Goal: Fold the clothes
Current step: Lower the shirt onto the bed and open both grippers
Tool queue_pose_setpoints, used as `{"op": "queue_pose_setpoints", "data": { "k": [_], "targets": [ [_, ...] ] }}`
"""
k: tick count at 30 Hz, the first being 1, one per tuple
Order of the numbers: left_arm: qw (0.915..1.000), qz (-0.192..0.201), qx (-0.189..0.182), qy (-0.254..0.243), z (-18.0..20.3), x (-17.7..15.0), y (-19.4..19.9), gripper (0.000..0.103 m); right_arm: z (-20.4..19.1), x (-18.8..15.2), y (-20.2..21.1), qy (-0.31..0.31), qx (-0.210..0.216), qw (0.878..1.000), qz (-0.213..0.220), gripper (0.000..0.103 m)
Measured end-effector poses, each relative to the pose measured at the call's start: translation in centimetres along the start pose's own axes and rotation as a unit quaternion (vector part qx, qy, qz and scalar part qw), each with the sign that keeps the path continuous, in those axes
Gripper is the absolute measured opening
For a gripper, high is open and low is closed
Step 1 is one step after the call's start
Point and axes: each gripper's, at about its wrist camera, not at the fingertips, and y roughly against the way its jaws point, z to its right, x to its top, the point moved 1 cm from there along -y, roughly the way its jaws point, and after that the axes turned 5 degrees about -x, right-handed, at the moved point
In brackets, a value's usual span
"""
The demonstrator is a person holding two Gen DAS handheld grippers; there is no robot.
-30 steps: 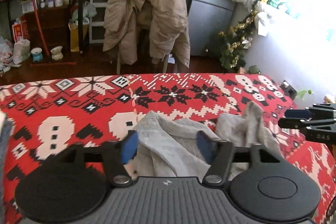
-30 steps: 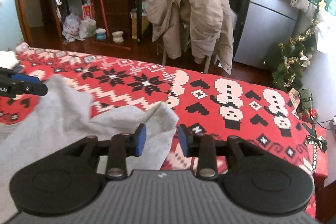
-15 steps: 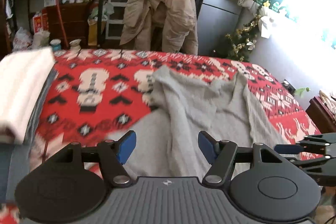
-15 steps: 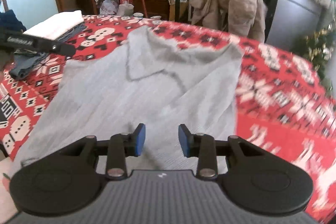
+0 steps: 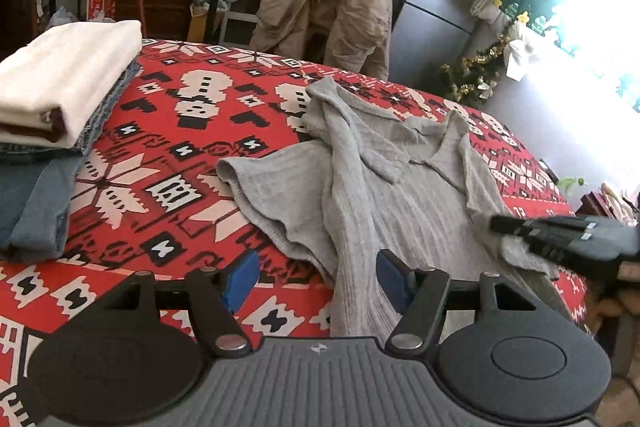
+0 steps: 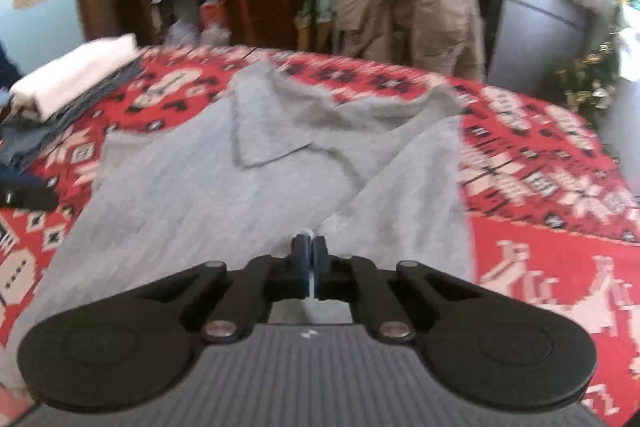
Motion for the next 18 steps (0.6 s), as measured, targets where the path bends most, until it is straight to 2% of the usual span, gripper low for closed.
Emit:
{"op": "queue_pose_setpoints", "data": {
  "k": [7, 11, 18],
  "targets": [
    [0.9999, -0.002, -0.006, 0.015, -0.2, 0.1, -1.3, 0.062, 7.5, 1.0, 2.8, -0.077, -0.051, 0.996, 0.009, 0.001],
    [0.9997, -0.004, -0.012, 0.023, -0.4, 0.2, -1.6, 0.062, 12.8, 0.7, 3.6, -0.119, -0.099, 0.988, 0.008, 0.001],
    [0.9998, -0.008, 0.012, 0.015, -0.9, 0.4, -1.5, 0.062, 19.4, -1.0, 3.4, -0.160, -0.176, 0.971, -0.003, 0.000]
  ]
}}
